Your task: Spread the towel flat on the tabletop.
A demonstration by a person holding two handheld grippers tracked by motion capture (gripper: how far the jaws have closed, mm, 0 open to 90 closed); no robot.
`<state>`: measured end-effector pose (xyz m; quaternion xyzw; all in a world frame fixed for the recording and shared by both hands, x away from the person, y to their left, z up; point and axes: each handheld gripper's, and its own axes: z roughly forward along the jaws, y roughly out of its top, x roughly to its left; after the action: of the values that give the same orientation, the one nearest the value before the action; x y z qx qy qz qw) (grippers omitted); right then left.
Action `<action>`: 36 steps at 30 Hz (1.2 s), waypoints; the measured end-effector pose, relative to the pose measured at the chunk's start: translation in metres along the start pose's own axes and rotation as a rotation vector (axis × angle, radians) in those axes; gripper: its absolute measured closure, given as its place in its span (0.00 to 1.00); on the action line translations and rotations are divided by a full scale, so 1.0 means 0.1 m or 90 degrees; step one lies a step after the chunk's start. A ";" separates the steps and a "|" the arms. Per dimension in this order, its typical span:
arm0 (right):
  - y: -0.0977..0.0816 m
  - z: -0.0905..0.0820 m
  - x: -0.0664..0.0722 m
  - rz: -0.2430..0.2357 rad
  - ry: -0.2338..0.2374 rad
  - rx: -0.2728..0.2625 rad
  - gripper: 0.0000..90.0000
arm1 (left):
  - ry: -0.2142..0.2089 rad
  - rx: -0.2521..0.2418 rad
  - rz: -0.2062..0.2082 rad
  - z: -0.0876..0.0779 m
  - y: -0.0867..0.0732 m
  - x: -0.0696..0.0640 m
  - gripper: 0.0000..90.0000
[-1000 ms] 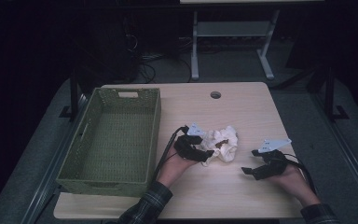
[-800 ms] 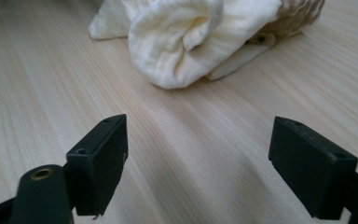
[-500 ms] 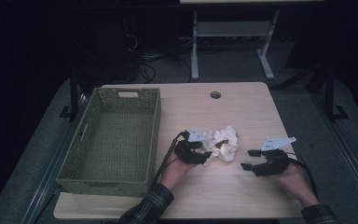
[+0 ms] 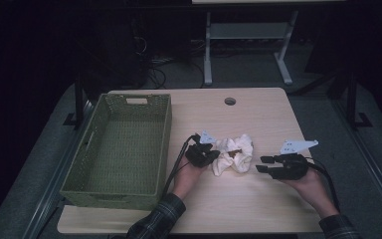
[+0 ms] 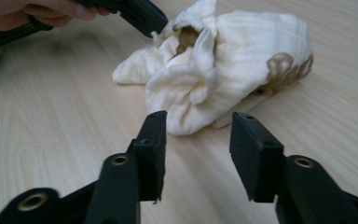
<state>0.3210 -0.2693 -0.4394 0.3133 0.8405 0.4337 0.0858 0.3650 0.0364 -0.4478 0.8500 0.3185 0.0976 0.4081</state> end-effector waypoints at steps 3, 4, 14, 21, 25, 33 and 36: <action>0.06 0.05 -0.05 0.002 0.014 -0.003 0.69 | 0.002 -0.006 0.003 -0.05 0.01 -0.02 1.00; 0.07 0.07 -0.05 0.003 0.017 -0.002 0.69 | 0.002 -0.006 0.004 -0.04 0.01 -0.02 0.99; 0.08 0.18 -0.04 0.007 0.028 0.022 0.71 | 0.005 -0.002 0.021 0.13 0.00 -0.04 0.56; 0.12 0.29 -0.05 0.007 0.031 0.034 0.73 | -0.001 0.019 0.016 0.19 -0.01 0.02 0.91; 0.11 0.28 -0.06 0.009 0.032 0.040 0.74 | -0.016 0.002 -0.001 0.11 0.01 0.04 0.92; 0.12 0.29 -0.04 0.008 0.035 0.028 0.80 | -0.018 -0.032 -0.032 -0.03 0.04 0.07 0.92; 0.12 0.31 -0.05 0.013 0.032 0.031 0.80 | -0.025 -0.035 -0.039 -0.03 0.04 0.06 0.93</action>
<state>0.3435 -0.2461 -0.4493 0.3126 0.8496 0.4215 0.0527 0.3698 0.0399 -0.4435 0.8303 0.3331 0.0770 0.4402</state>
